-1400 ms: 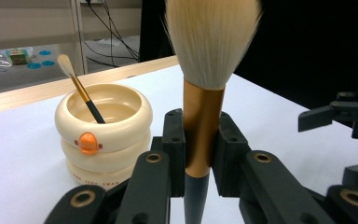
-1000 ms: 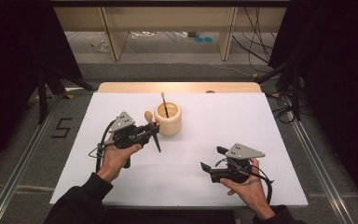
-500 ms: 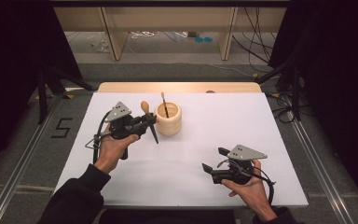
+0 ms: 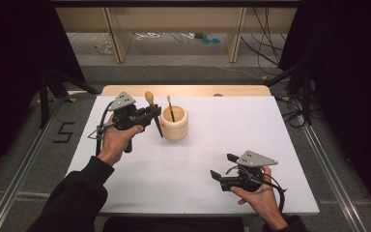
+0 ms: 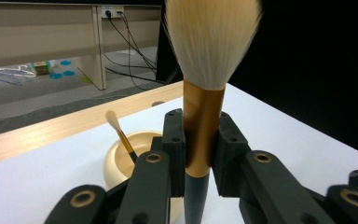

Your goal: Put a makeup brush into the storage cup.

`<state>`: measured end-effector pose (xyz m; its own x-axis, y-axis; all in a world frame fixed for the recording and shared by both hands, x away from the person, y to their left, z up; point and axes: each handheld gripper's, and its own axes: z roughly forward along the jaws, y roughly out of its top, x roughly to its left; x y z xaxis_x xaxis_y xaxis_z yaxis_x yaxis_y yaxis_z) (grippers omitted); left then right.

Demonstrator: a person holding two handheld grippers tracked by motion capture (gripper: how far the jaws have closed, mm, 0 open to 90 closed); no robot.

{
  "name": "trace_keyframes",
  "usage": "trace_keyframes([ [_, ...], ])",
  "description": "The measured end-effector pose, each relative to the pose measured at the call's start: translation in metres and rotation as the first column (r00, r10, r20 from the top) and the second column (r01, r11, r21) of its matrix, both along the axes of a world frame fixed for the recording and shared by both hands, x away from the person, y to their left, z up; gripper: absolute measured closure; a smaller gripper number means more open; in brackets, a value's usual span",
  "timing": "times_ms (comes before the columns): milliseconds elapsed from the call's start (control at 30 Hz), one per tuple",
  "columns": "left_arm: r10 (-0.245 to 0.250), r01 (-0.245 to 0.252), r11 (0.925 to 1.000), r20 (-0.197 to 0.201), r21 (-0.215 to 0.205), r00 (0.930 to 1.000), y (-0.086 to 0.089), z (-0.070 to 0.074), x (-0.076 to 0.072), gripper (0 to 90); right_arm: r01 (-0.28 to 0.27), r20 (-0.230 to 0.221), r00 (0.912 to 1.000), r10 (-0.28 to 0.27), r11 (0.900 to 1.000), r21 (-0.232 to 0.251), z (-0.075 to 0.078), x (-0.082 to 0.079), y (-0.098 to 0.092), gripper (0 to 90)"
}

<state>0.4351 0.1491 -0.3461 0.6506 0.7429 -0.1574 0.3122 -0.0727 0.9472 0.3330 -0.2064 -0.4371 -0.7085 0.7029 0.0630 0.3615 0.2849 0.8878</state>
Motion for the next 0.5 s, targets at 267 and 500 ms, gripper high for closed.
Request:
trace_keyframes([
  [267, 0.000, 0.000, 1.0000, 0.025, 0.001, 0.9997, -0.003, 0.012, 0.009, 77.2, -0.004, 0.001, 1.0000, 0.004, 1.000, -0.003, 0.000, 0.000, 0.001, 17.2],
  [500, 0.009, -0.010, 0.9998, 0.042, 0.014, 0.9991, -0.008, 0.021, 0.021, 77.2, -0.007, 0.000, 1.0000, 0.007, 1.000, 0.011, 0.000, 0.000, 0.002, 17.3],
])
